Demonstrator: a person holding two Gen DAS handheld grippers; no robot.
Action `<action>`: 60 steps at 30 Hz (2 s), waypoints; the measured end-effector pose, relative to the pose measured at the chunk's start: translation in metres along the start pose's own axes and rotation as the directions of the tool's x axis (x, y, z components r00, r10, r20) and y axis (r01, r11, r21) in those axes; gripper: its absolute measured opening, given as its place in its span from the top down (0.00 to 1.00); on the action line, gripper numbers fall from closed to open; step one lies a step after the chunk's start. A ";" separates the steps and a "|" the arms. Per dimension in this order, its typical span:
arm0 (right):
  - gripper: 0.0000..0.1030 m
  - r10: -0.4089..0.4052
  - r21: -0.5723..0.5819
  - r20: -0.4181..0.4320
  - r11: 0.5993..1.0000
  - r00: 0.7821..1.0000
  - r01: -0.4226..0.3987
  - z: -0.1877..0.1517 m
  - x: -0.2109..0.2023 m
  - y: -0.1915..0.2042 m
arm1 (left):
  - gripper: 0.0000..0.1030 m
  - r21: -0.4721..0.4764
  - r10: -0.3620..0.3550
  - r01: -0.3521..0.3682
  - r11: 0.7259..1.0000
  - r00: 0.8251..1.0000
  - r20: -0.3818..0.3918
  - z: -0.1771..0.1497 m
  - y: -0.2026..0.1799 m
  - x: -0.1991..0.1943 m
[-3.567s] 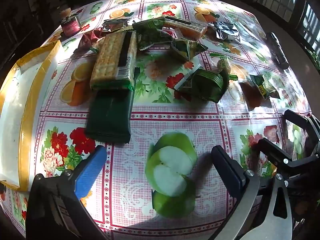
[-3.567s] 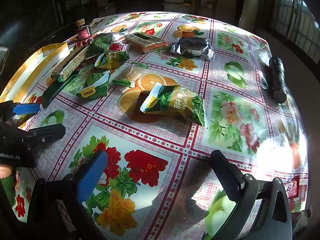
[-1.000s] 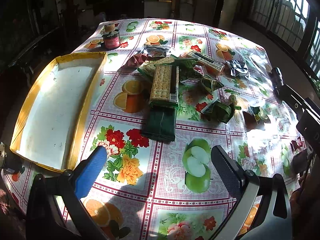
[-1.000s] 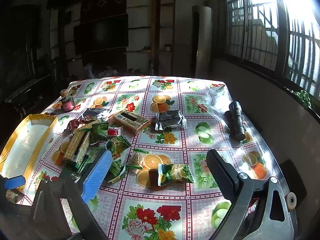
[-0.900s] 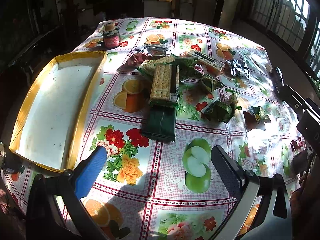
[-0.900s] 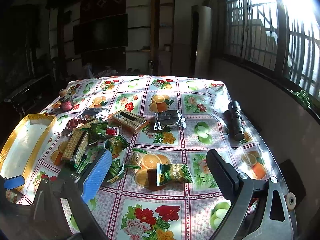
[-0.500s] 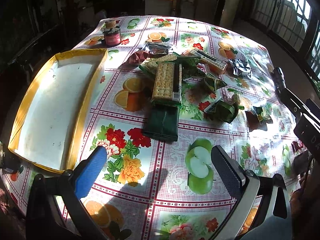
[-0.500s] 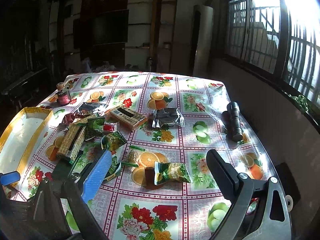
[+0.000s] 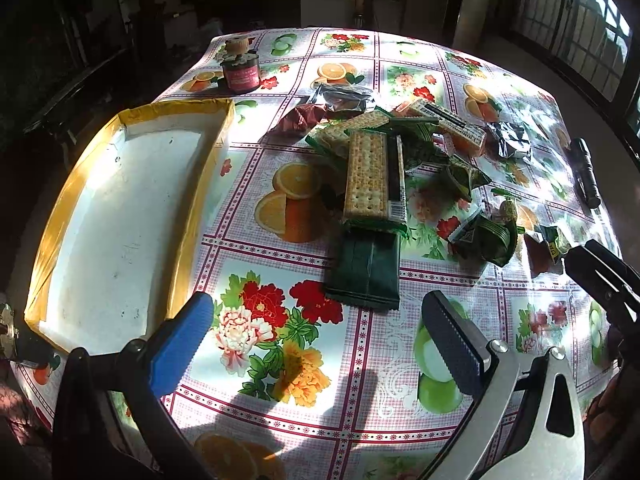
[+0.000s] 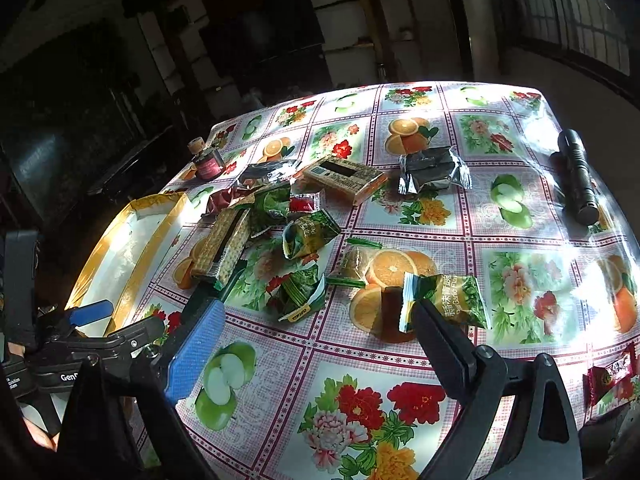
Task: Organize snacks
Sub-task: 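Grasp the cracker pack with the left tool while the right tool grasps the green leafy bag, then carry the cracker pack with the left tool while the right tool carries the green bag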
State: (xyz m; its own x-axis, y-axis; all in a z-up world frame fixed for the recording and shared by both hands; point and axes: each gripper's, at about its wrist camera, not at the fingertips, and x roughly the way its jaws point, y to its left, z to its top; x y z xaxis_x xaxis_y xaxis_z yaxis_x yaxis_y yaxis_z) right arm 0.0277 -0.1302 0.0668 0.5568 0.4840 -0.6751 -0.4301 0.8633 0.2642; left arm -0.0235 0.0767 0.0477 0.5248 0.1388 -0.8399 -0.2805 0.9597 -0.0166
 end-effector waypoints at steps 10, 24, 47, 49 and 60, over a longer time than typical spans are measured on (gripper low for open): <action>0.32 0.017 -0.091 -0.091 0.995 0.996 -0.025 0.003 0.037 0.018 | 0.00 -0.014 -0.023 0.023 1.000 0.999 -0.034 0.039 -0.005 0.023; 0.32 0.085 -0.104 -0.179 0.989 0.980 -0.105 0.010 0.078 0.020 | 0.00 0.018 -0.018 0.020 1.000 0.995 -0.099 0.067 -0.023 0.066; 0.69 0.109 -0.064 -0.182 0.990 0.977 -0.123 0.006 0.081 0.011 | 0.53 -0.010 -0.050 0.049 0.999 0.989 -0.142 0.062 -0.015 0.070; 0.69 0.113 -0.062 -0.171 0.990 0.979 -0.126 0.004 0.075 0.012 | 0.53 -0.016 -0.056 0.054 0.998 0.989 -0.133 0.057 -0.010 0.063; 0.69 0.139 -0.068 -0.135 0.987 0.981 -0.149 0.000 0.048 0.028 | 0.53 -0.005 -0.053 0.053 0.999 0.995 -0.089 0.031 -0.002 0.027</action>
State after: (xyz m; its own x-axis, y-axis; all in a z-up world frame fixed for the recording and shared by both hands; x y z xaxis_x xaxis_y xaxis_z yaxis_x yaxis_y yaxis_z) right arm 0.0423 -0.0825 0.0412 0.3907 0.5752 -0.7187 -0.5555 0.7699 0.3143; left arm 0.0165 0.0859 0.0418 0.4650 0.0650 -0.8829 -0.2561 0.9645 -0.0639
